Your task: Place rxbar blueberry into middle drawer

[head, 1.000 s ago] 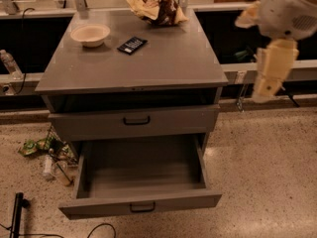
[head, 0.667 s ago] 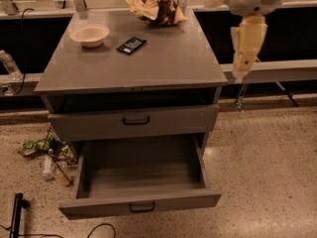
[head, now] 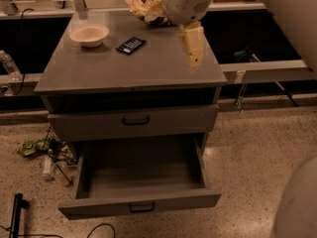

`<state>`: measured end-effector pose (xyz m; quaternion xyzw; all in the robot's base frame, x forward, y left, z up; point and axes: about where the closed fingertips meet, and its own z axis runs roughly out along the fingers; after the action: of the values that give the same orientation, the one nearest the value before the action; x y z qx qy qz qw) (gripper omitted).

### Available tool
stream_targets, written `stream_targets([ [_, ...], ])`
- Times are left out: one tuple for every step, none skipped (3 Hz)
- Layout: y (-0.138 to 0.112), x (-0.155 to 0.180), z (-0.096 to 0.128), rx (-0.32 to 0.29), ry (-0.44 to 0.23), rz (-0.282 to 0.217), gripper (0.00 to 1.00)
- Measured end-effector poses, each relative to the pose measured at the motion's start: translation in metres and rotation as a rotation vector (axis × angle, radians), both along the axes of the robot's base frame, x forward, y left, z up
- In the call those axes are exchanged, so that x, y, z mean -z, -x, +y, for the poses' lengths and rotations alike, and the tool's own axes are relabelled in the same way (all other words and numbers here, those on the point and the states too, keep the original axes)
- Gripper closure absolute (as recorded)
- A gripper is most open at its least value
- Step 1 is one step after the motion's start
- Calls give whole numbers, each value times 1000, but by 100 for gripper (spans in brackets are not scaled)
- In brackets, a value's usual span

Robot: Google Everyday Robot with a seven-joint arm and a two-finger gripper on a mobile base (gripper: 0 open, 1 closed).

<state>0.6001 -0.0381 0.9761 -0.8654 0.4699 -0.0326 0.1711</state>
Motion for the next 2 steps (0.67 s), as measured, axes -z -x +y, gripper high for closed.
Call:
stream_targets([
  [-8, 5, 15, -40, 2, -15, 0],
  [-8, 5, 15, -40, 2, -16, 0],
])
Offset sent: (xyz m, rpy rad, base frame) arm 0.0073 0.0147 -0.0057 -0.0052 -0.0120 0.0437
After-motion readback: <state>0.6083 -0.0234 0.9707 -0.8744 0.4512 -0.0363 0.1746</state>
